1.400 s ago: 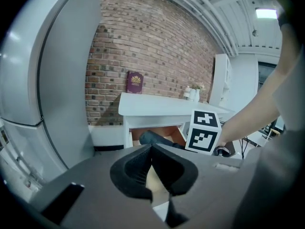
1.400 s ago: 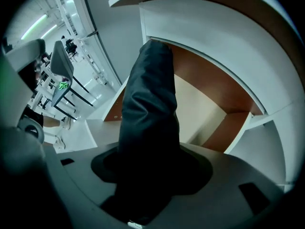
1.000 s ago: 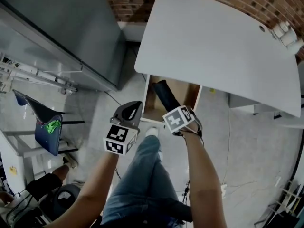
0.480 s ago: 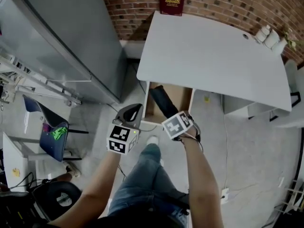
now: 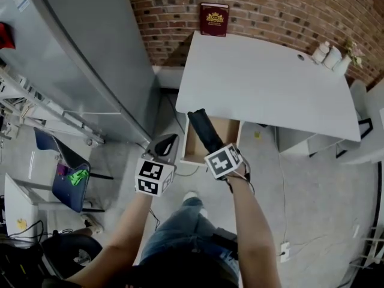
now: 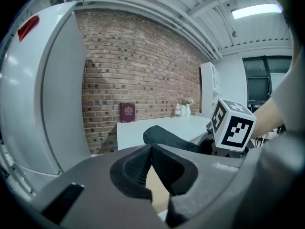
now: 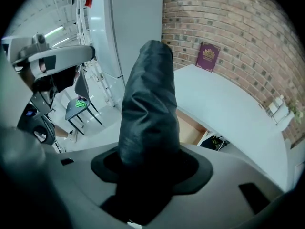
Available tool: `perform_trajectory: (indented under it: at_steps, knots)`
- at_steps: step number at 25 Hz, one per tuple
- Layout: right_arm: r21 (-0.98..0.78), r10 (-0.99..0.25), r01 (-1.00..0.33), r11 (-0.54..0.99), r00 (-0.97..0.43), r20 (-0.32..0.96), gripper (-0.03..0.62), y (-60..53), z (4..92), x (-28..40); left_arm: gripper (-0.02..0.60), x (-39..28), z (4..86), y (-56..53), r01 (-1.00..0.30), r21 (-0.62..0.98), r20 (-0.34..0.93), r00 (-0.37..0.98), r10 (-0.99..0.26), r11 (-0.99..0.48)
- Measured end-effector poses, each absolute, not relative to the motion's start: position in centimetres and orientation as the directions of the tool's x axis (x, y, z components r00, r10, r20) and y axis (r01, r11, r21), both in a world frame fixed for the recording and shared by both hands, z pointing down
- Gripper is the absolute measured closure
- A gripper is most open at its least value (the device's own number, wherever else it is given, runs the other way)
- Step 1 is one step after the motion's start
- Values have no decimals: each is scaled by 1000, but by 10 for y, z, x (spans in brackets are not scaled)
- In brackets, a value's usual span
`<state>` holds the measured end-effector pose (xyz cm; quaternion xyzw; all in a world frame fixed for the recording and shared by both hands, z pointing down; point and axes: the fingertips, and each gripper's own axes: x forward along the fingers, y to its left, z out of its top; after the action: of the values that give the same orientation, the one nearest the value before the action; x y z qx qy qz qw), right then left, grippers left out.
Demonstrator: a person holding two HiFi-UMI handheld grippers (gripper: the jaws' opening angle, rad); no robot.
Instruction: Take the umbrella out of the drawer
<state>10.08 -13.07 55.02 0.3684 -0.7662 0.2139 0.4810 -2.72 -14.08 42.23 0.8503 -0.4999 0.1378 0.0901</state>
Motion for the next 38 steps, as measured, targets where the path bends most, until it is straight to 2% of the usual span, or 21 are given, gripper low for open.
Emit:
perform_trajectory:
  at_steps: [3, 13, 22, 33, 38]
  knots:
    - [46, -393, -774, 632, -268, 880, 355, -143, 530, 92, 584, -36, 408, -150, -871, 0, 309, 468, -828, -492]
    - [199, -614, -768, 608, -297, 731, 353, -191, 440, 76, 584, -67, 342, -195, -874, -33, 171, 474, -864, -485]
    - [257, -769, -796, 548, -359, 529, 352, -196, 360, 73, 584, -64, 297, -203, -861, -61, 57, 502, -863, -505]
    - [194, -874, -861, 470, -424, 236, 352, -163, 274, 83, 584, -41, 253, -181, -860, -77, -52, 509, -859, -504]
    - [223, -896, -869, 442, -416, 156, 350, -148, 247, 105, 584, -20, 235, -168, -860, -71, -95, 510, -855, -505]
